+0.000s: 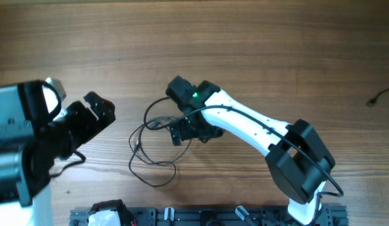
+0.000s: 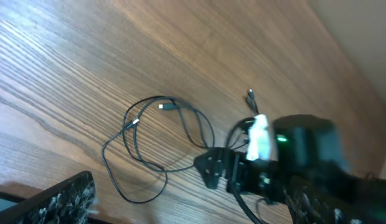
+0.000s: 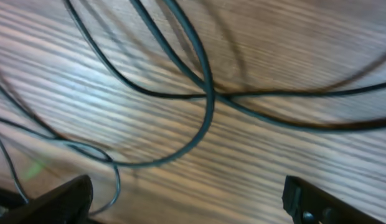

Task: Untangle cables
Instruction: 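Bring the right gripper back to the remaining cables at center, then lower the right gripper onto the black cable tangle at center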

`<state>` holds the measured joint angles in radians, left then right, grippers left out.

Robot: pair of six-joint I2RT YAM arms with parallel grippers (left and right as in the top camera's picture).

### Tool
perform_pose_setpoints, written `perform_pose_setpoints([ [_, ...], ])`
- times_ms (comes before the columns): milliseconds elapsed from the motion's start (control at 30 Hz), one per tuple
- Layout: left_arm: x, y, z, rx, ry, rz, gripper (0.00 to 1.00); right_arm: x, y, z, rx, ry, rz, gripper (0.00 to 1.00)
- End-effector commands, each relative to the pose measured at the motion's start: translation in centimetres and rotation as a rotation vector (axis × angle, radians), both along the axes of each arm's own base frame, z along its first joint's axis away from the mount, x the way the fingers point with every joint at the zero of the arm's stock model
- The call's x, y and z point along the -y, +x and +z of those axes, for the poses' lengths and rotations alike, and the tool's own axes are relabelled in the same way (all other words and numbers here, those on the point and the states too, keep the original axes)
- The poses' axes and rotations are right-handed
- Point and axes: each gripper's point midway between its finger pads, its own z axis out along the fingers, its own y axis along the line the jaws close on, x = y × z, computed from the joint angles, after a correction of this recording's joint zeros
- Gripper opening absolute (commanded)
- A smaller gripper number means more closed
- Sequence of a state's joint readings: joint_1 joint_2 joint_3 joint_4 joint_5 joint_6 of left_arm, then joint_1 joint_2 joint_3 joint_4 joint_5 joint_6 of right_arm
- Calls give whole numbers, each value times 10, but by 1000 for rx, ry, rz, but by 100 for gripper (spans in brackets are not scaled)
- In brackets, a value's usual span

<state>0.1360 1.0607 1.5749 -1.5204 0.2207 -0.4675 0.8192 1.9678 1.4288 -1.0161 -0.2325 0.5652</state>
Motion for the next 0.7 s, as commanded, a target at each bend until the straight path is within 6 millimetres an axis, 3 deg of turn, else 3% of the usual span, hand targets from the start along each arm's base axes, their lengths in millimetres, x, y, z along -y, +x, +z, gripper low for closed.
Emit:
perform_pose_setpoints([
  [0,-2,-10,12,57,30,-4,100,-8,-22,-12,-103,73,-69,99],
  [133,-2,-11,10,47,29,-4,100,-17,-28,-17,-102,93,-65,90],
  [267,-2,-12,10,42,28,-4,100,-43,-35,-15,-62,148,-32,78],
  [400,-2,-12,9,39,28,-4,100,-63,-41,-14,-16,188,3,77],
  [567,-1,-13,9,36,27,-4,100,-70,-36,-14,36,197,16,72],
  [633,-1,-13,9,35,26,-4,100,-67,-31,-16,65,178,12,60],
  [667,-1,-14,8,33,27,-4,100,-66,-29,-17,80,167,10,47],
])
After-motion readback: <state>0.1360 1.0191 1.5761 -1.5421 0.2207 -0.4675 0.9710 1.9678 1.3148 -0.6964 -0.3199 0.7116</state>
